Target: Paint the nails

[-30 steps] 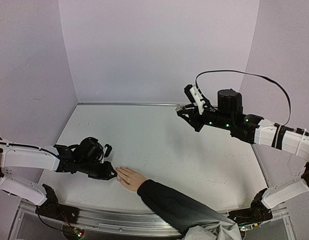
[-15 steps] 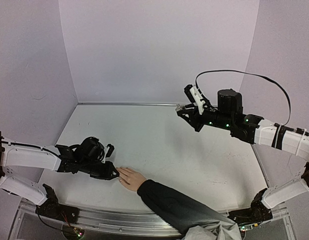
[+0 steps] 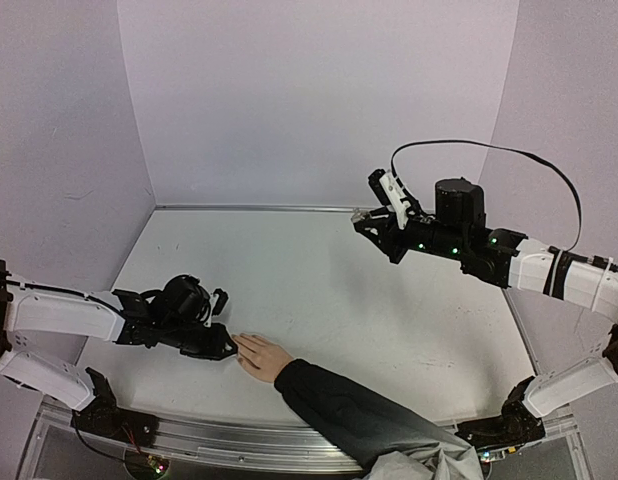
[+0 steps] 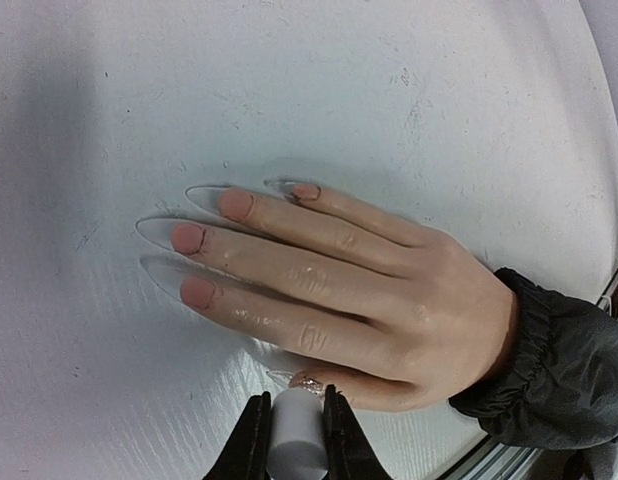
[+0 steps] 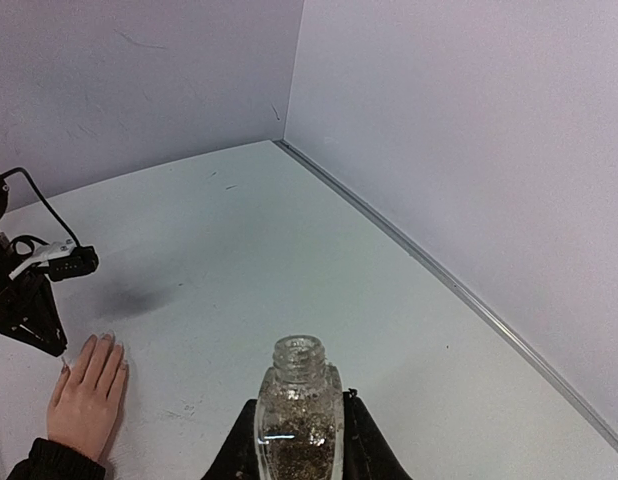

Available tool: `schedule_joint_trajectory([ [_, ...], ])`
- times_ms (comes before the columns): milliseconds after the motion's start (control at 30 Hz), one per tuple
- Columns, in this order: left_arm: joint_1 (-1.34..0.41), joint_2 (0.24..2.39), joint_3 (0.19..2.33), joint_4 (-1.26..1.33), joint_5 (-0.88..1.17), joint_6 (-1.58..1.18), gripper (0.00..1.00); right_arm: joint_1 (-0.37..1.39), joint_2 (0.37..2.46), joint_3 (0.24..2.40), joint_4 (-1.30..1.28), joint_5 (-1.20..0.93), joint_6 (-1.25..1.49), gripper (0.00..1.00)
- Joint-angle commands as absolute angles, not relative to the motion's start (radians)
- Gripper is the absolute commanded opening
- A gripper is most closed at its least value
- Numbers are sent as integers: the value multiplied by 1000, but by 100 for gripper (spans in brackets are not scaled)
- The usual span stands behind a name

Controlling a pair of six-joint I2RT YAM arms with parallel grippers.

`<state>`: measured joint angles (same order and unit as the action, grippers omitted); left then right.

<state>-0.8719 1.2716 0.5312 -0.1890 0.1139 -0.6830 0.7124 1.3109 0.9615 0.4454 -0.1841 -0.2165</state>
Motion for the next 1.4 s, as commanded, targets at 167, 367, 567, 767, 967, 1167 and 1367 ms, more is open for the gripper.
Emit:
schedule_joint_trajectory([
  [167,-877,1276,563,-145,61,-695,0,716,1306,991,508,-187,-218,0],
  [367,-877,1293,572,-146,48,-693,0,716,1313,996,507,-187,-218,0],
  [567,-874,1305,582,-153,27,-700,0,716,1312,999,506,-185,-219,0],
  [767,-871,1240,581,-205,-22,-697,0,716,1307,997,506,-184,-221,0],
  [967,-873,1197,586,-258,-23,-697,0,716,1309,999,505,-193,-221,0],
  [1167,-874,1208,587,-242,63,-686,0,717,1291,989,506,-197,-221,0],
  [1367,-879,1222,589,-207,110,-667,0,717,1282,979,509,-198,-218,0],
])
